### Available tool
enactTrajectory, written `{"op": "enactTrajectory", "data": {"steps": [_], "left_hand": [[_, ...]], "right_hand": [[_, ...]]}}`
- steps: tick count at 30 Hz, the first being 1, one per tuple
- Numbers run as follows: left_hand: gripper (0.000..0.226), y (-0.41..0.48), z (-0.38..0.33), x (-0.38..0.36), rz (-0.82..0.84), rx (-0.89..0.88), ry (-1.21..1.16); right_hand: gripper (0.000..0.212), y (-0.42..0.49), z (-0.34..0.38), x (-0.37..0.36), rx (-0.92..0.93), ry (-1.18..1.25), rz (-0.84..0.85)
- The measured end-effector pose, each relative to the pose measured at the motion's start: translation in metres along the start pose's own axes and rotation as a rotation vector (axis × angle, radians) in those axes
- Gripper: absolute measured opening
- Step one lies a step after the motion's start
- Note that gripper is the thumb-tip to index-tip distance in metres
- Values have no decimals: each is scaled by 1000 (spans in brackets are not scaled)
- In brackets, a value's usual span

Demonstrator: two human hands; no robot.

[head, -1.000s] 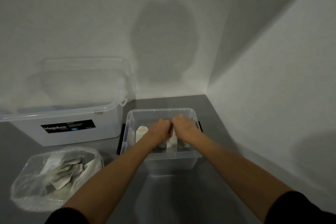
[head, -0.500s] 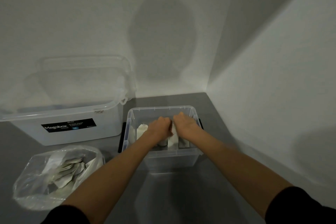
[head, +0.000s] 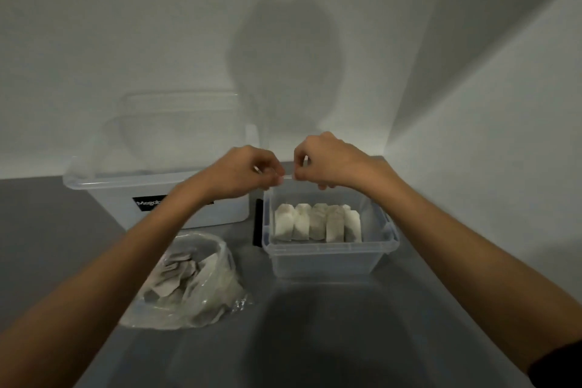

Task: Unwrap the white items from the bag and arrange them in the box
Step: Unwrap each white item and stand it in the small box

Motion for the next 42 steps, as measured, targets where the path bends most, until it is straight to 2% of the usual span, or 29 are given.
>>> {"op": "enactTrajectory", "data": {"steps": [5, 9, 14, 16, 19, 22, 24, 28, 32, 35, 37, 42], "left_hand": [[11, -55, 68, 22, -20, 132, -39], [8, -91, 115, 20, 2, 191, -53], [8, -115, 163, 11, -6, 209, -20], [11, -120, 175, 5, 0, 189, 20], [21, -128, 189, -7, 21, 173, 41], [27, -135, 199, -21, 49, 156, 48], [26, -138, 202, -29, 48, 140, 40], [27, -145, 203, -35, -3, 135, 10], [34, -155, 197, -30, -156, 79, 47], [33, -163, 182, -22, -259, 5, 50], [29, -164, 172, -19, -264, -28, 18], [34, -156, 163, -31, -88, -8, -160]], "right_hand": [[12, 2, 62, -35, 83, 149, 41], [11, 10, 97, -81, 68, 271, 114], [15, 15, 123, -165, -64, 350, 362], [16, 19, 124, -202, -140, 372, 414], [10, 24, 120, -245, -240, 312, 408], [19, 23, 114, -268, -352, 296, 342], [20, 22, 113, -275, -380, 277, 301], [8, 21, 110, -281, -408, 289, 270], [13, 13, 108, -266, -488, 503, 247], [17, 6, 115, -237, -404, 560, 190], [12, 0, 122, -217, -317, 521, 151], [7, -8, 142, -174, -74, 321, 102]]}}
Point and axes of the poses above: each hand's wrist, its own y-axis towards the middle knuckle, its own x-axis out of the back of the hand, z = x × y, the point moved 7 cm from there along y, towards the middle knuckle, and after that the axes turned 15 degrees about y, right-handed, at the moved point
